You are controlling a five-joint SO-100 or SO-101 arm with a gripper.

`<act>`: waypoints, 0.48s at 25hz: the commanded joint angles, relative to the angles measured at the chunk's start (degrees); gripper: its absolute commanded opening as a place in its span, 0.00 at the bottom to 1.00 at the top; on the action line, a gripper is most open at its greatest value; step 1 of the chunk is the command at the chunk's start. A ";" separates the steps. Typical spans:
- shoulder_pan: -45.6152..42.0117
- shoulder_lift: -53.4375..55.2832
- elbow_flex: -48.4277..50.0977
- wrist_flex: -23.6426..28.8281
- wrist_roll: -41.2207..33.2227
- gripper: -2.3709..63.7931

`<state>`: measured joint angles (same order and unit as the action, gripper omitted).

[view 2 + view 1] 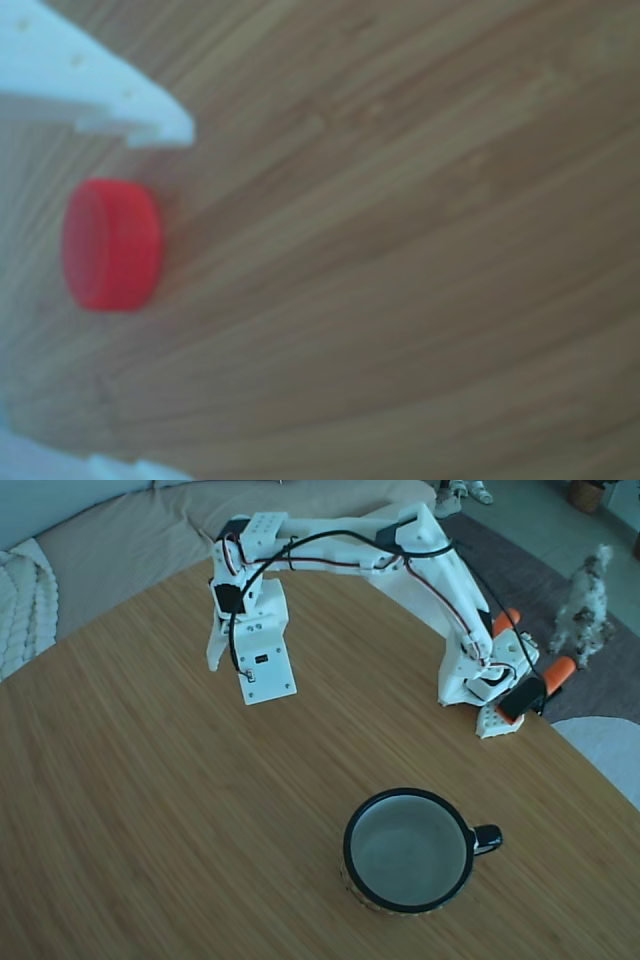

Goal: Grasp a red cap and put it in the cup.

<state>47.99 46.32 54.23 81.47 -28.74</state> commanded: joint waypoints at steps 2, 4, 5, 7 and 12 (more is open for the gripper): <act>0.53 1.32 -2.11 -0.09 0.26 0.67; 0.53 0.09 -2.64 0.53 0.26 0.67; 0.53 -0.35 -2.72 0.62 0.35 0.67; 0.62 -0.88 -2.81 0.62 0.35 0.67; 0.62 -0.35 -2.81 0.70 0.35 0.67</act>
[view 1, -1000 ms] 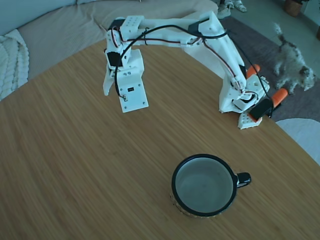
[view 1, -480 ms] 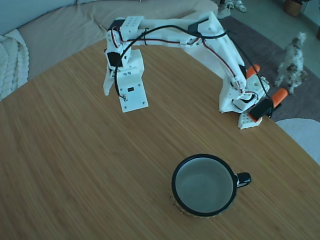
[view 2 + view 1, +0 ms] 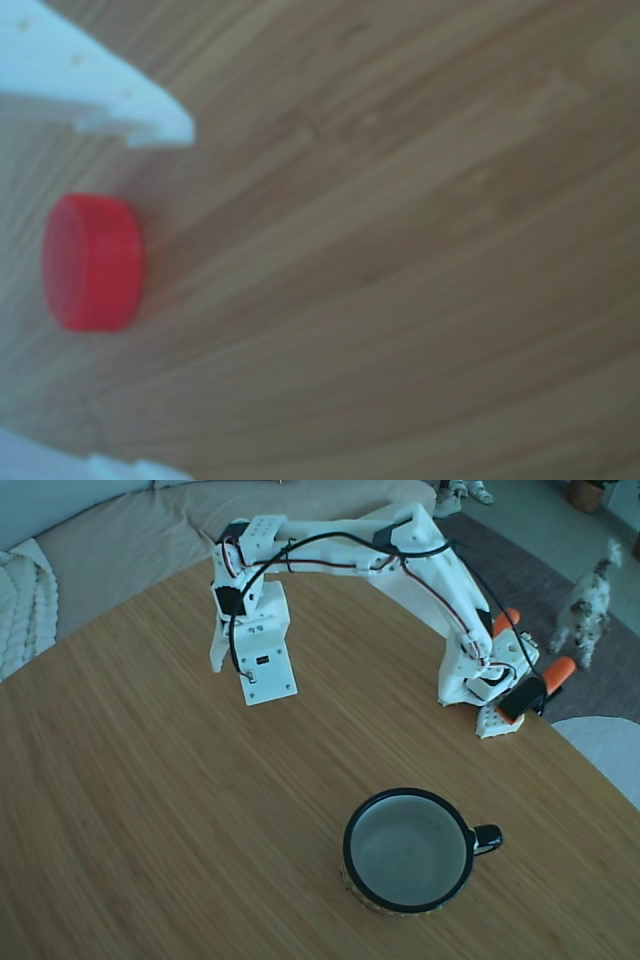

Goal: Grasp a red cap and put it in the cup.

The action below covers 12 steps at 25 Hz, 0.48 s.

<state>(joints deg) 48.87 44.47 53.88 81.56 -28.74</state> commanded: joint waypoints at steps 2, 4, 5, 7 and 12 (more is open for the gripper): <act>-0.26 1.76 -2.55 0.62 0.35 0.67; -0.26 1.85 -2.55 0.62 0.35 0.67; -0.26 1.85 -2.46 0.62 0.35 0.67; 0.53 1.85 -2.20 0.62 0.35 0.67; 2.11 3.69 -1.85 0.62 0.35 0.67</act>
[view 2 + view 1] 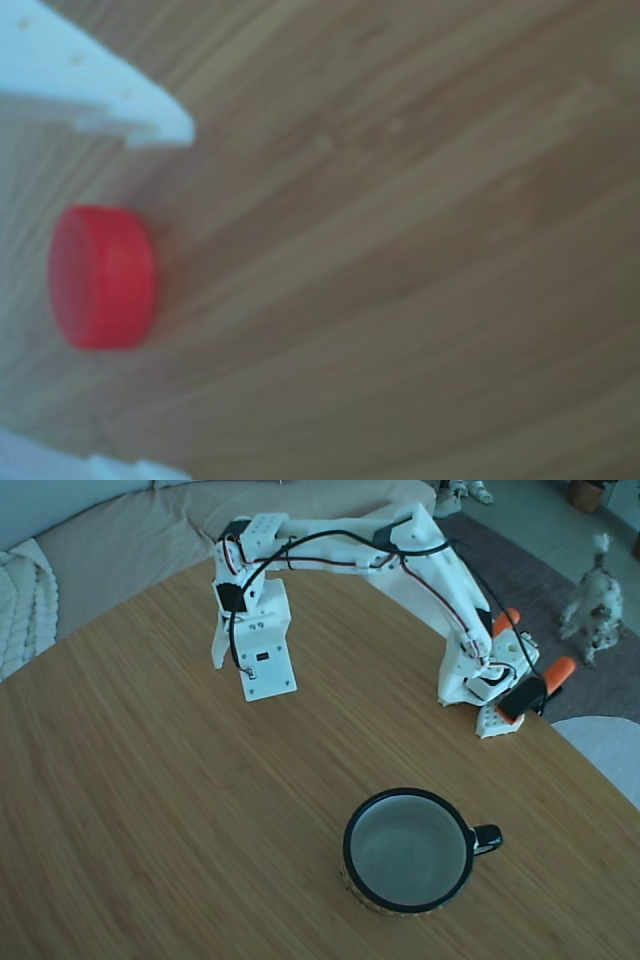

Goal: Grasp a red cap and put it in the cup.

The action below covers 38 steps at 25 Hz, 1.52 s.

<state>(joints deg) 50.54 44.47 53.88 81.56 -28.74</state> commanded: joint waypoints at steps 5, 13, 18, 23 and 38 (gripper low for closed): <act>1.76 3.08 -1.58 0.70 0.35 0.67; 3.43 3.52 -1.05 1.76 0.35 0.67; 3.43 3.16 -1.05 1.76 0.35 0.67; 3.25 3.08 -1.05 1.67 0.35 0.45; 2.81 0.88 -2.02 -0.09 0.79 0.45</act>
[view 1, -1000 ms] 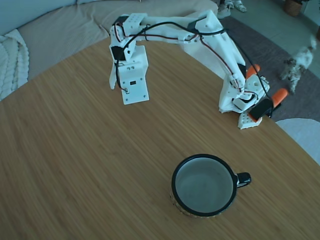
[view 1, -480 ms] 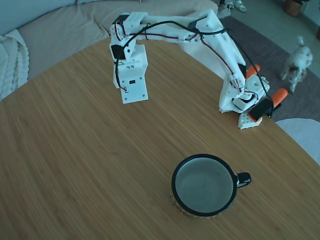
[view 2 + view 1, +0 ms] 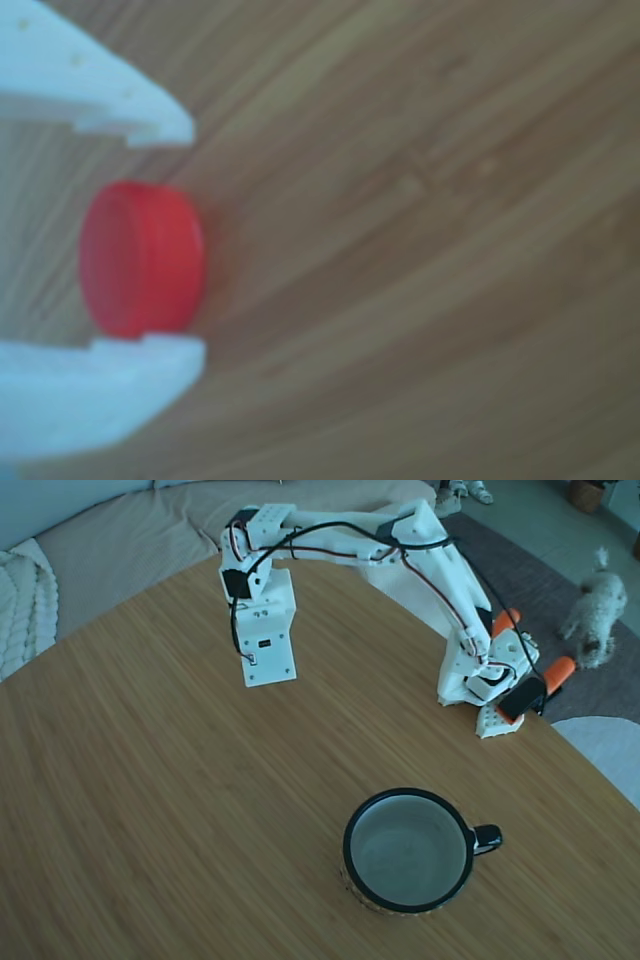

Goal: Grasp a red cap and put it in the cup.

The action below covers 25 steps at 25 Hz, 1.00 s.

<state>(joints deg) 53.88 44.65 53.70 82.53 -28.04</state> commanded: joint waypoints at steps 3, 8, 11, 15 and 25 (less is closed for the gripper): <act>-1.23 -3.34 -3.96 -0.62 0.09 0.49; -1.05 -3.87 -4.48 -0.53 0.09 0.50; -0.53 -3.60 -4.04 -0.53 0.09 0.50; 0.09 -4.57 -3.60 -0.35 0.09 0.50; 4.48 -4.57 -4.04 -0.44 0.00 0.51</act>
<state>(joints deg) 56.43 40.96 49.57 81.65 -28.12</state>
